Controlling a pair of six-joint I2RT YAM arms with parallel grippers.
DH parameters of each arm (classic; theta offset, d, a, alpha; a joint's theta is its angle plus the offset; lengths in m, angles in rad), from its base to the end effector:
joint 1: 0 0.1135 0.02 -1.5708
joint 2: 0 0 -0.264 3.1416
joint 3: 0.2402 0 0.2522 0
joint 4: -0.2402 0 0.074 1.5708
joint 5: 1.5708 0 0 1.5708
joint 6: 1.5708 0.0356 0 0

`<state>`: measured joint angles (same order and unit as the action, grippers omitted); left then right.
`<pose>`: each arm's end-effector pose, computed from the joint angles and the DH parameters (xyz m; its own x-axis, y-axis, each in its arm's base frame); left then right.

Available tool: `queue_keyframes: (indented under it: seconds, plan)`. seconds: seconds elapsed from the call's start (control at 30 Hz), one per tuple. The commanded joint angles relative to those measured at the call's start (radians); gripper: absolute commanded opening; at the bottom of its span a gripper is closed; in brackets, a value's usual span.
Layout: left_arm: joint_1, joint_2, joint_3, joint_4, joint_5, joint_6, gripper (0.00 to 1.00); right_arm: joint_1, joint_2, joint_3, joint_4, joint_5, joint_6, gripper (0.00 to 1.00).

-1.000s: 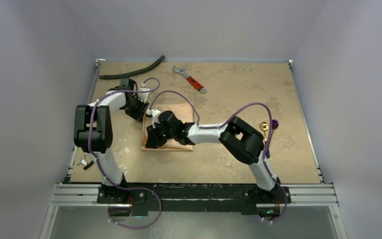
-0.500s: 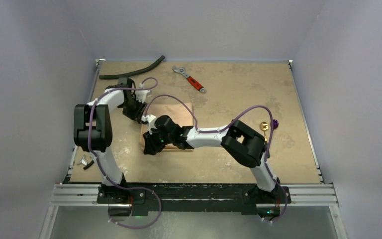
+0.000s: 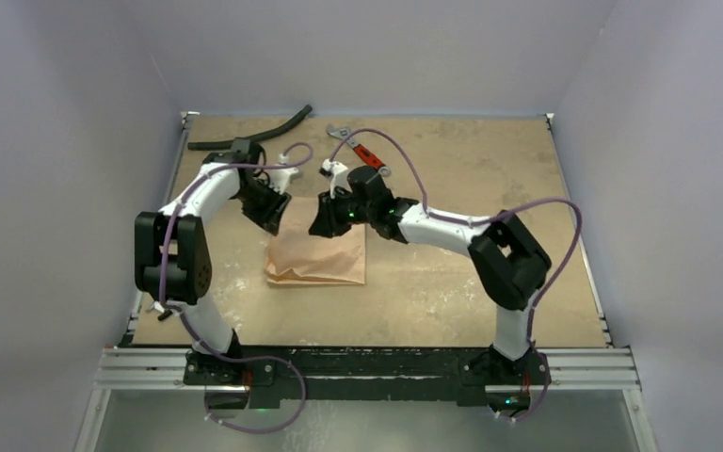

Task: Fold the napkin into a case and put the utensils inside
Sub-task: Fold the rectangle-folded napkin at the center of the board, then smooth out the square-folded napkin at the center of the board.

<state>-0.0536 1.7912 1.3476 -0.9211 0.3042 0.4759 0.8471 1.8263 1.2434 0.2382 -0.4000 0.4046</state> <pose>0.3457 -0.0292 0.2145 -0.8174 0.4816 -0.3162 0.5477 0.8199 -0.1669 0.2709 0.3275 0.2481 -0.5729 -0.1008 -0.8134 -0.7695 0.4079 0.4915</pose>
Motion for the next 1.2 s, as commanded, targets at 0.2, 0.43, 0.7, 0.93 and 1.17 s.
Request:
queue_keyframes:
  seconds: [0.2, 0.43, 0.7, 0.93, 1.17]
  plan:
    - [-0.150, -0.072, -0.191, 0.007, 0.019, 0.061, 0.35, -0.103, 0.262, 0.141, -0.096, -0.139, 0.009, 0.23]
    - [-0.159, -0.104, -0.347, 0.081, -0.091, 0.144, 0.29, -0.140, 0.275, 0.058, -0.021, -0.200, 0.062, 0.22]
    - [-0.159, -0.163, -0.320, 0.065, -0.113, 0.173, 0.31, -0.160, 0.201, 0.028, -0.005, -0.167, 0.046, 0.27]
    - [-0.159, -0.176, -0.185, -0.040, -0.023, 0.130, 0.37, -0.154, 0.101, -0.079, 0.058, -0.184, 0.086, 0.29]
    - [-0.160, -0.189, -0.274, -0.005, 0.006, 0.109, 0.36, -0.084, 0.100, -0.164, 0.040, -0.278, 0.077, 0.28]
